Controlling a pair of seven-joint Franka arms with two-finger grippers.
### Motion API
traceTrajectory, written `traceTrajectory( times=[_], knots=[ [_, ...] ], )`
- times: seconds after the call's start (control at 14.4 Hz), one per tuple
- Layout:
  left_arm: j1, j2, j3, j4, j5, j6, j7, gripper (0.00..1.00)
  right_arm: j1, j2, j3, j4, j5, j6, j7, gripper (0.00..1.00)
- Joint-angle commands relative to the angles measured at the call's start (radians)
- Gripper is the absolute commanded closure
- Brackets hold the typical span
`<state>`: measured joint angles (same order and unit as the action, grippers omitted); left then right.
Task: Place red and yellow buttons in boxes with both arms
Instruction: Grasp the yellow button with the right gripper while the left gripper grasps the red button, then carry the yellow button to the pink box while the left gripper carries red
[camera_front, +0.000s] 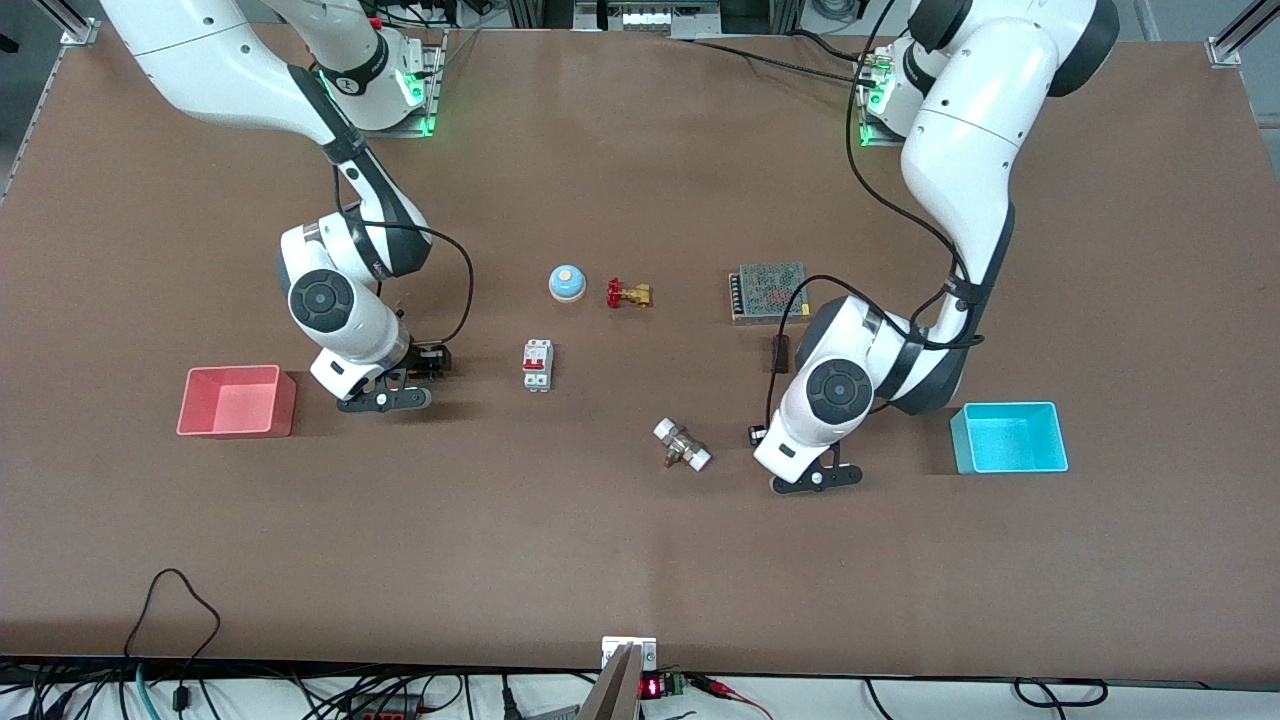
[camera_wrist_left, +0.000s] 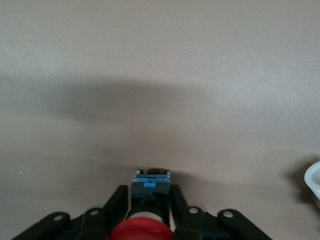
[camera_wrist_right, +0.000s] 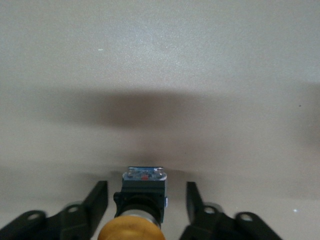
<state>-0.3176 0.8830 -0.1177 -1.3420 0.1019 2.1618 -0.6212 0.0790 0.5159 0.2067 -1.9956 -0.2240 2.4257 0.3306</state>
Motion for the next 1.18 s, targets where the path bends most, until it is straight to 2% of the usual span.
traceTrajectory(
  times=[0.0,0.21,0.28,0.49,0.7,0.83,0.9,1.11],
  knots=[
    [0.008,-0.006,0.003,0.014,0.019,-0.011,-0.005,0.95,-0.016,-0.004,0.011,-0.011,-0.02,0.004,-0.013,0.59],
    [0.029,-0.039,0.0,0.033,0.016,-0.084,-0.006,0.96,-0.016,0.0,0.011,-0.011,-0.02,0.004,-0.013,0.83],
    [0.035,-0.053,0.003,0.044,0.019,-0.133,-0.005,0.96,-0.016,-0.002,0.011,-0.009,-0.02,0.004,-0.015,0.85],
    [0.058,-0.085,0.004,0.079,0.022,-0.242,0.059,0.96,-0.025,-0.039,0.011,0.0,-0.014,-0.005,-0.016,0.85],
    [0.077,-0.16,0.071,0.072,0.041,-0.35,0.173,0.96,-0.08,-0.124,0.011,0.047,-0.006,-0.129,-0.047,0.85],
    [0.13,-0.196,0.073,0.075,0.041,-0.384,0.259,0.96,-0.12,-0.171,0.007,0.089,0.006,-0.198,-0.115,0.85],
    [0.158,-0.212,0.073,0.075,0.042,-0.396,0.317,0.96,-0.139,-0.19,-0.004,0.115,0.029,-0.233,-0.161,0.85],
    [0.251,-0.239,0.073,0.075,0.042,-0.422,0.538,0.96,-0.185,-0.198,-0.09,0.193,0.09,-0.313,-0.336,0.85]
  ],
)
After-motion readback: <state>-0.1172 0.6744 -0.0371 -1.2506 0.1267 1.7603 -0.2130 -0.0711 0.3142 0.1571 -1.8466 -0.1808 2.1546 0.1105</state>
